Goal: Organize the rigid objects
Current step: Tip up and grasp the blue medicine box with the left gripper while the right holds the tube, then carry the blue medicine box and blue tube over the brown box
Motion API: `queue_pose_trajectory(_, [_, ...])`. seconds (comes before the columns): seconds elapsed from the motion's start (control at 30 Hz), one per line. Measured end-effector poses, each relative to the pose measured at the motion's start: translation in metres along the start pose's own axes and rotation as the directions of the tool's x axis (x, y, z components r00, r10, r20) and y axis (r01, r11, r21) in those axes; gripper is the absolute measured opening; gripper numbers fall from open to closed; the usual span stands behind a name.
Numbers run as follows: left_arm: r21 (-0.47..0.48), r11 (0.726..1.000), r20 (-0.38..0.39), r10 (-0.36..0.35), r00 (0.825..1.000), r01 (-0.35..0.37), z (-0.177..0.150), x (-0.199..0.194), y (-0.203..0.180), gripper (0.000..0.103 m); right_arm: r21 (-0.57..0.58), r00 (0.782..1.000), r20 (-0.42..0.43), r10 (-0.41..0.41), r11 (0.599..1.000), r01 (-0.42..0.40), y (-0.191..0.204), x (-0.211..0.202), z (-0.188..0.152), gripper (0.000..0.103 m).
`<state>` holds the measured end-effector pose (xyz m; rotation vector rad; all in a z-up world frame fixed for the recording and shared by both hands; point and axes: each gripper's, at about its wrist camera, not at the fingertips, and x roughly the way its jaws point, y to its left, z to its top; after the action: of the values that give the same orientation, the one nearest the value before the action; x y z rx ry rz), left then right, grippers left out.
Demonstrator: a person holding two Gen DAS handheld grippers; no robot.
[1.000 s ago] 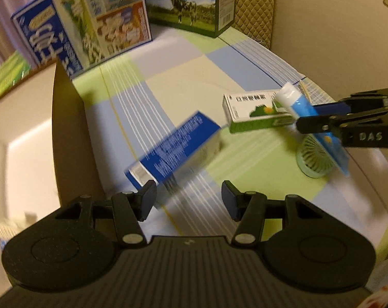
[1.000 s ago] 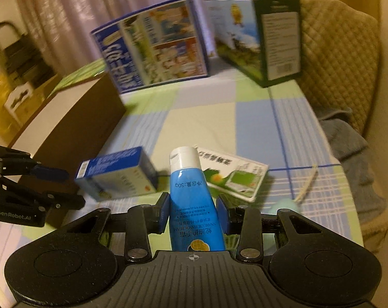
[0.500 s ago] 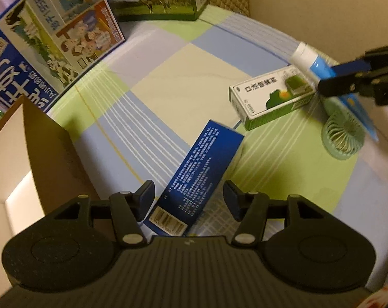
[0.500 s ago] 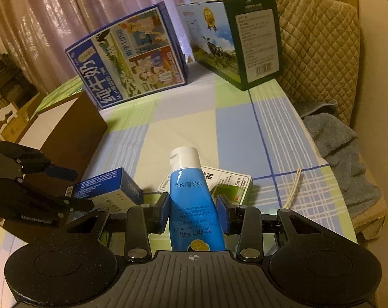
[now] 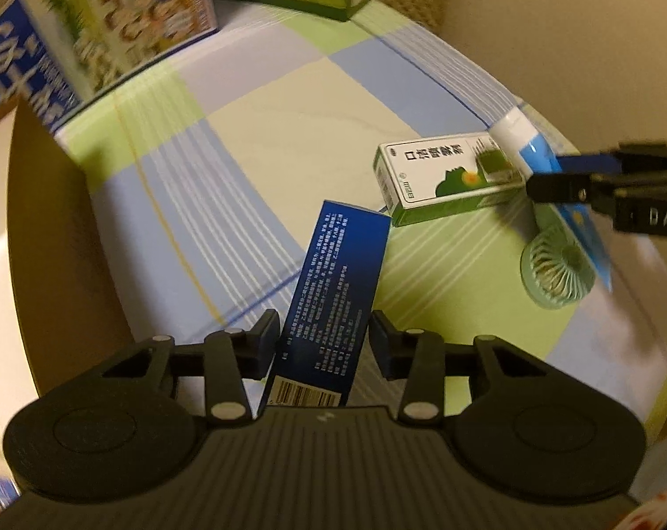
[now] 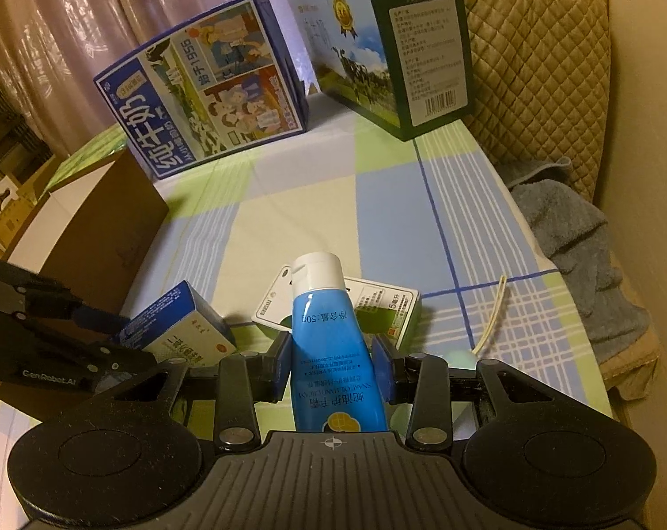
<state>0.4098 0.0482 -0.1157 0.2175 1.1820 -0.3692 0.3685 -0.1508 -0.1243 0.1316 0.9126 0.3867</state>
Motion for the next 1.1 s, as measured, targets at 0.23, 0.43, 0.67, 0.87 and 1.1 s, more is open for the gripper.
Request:
queue_pose_trajectory(0.23, [-0.139, 0.99, -0.024, -0.021, 0.999, 0.018, -0.01, -0.005, -0.014, 0.036, 0.005, 1.0, -0.008, 0.005, 1.0, -0.005, -0.003, 0.002, -0.003, 0.036])
queue_pose_trajectory(0.43, [-0.091, 0.996, -0.025, -0.005, 1.0, 0.002, -0.004, 0.003, -0.026, 0.037, 0.006, 1.0, -0.021, 0.003, 1.0, -0.003, -0.002, 0.002, -0.006, 0.036])
queue_pose_trajectory(0.67, [-0.079, 0.997, -0.016, 0.023, 1.0, -0.024, 0.001, 0.014, -0.03, 0.035, 0.004, 1.0, -0.022, -0.003, 1.0, 0.004, 0.0, 0.0, -0.006, 0.036])
queue_pose_trajectory(0.87, [-0.104, 0.994, 0.019, 0.027, 0.999, -0.025, -0.002, 0.01, -0.027, 0.034, -0.001, 1.0, -0.025, -0.006, 1.0, 0.006, 0.002, -0.001, -0.007, 0.036])
queue_pose_trajectory(1.1, [-0.146, 0.989, 0.087, 0.045, 0.995, -0.032, -0.008, -0.011, -0.022, 0.034, -0.02, 1.0, -0.022, 0.0, 1.0, -0.001, 0.009, -0.005, -0.007, 0.036])
